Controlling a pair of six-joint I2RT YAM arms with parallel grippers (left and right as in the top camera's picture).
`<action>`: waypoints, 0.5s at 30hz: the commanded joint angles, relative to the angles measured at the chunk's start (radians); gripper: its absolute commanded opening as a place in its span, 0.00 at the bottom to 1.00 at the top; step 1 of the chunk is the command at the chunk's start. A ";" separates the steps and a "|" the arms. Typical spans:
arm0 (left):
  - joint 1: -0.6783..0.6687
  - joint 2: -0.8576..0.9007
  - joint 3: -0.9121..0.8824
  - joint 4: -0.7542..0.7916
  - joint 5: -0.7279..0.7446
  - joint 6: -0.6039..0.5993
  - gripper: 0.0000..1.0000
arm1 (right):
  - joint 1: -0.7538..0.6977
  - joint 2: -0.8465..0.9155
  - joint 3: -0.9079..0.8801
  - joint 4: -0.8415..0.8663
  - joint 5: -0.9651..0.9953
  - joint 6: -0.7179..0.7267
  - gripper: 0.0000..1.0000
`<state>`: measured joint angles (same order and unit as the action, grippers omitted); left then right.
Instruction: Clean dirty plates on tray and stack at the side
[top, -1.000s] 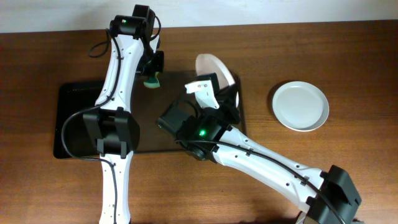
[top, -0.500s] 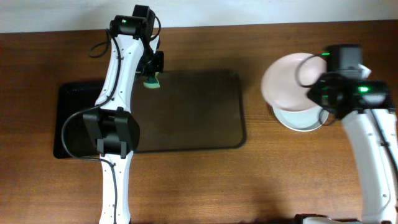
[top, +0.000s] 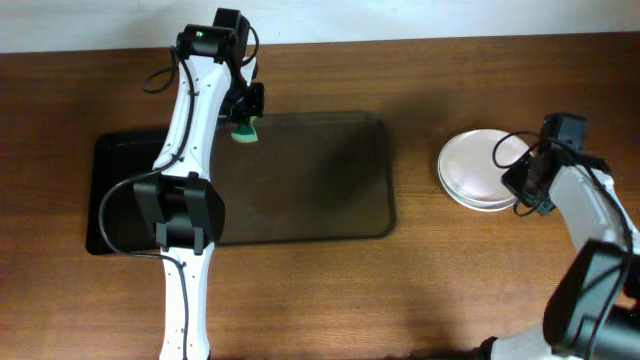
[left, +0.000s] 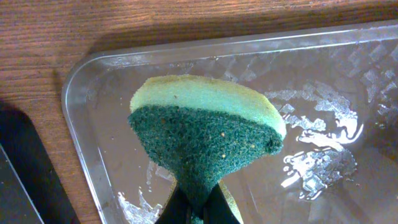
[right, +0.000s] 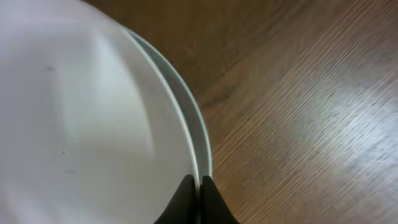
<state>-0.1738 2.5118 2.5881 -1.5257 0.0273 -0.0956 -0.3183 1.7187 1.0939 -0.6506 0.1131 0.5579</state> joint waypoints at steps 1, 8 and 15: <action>-0.002 -0.006 -0.003 -0.005 0.012 -0.009 0.01 | -0.002 0.047 -0.007 -0.023 -0.026 -0.005 0.48; 0.038 -0.076 0.185 -0.114 0.011 -0.009 0.01 | -0.002 -0.115 0.209 -0.214 -0.114 -0.095 0.62; 0.142 -0.270 0.192 -0.163 -0.001 -0.009 0.01 | 0.164 -0.241 0.338 -0.309 -0.140 -0.132 0.70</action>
<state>-0.0658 2.3482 2.8010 -1.6863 0.0303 -0.0956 -0.2127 1.4784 1.4281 -0.9504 -0.0128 0.4408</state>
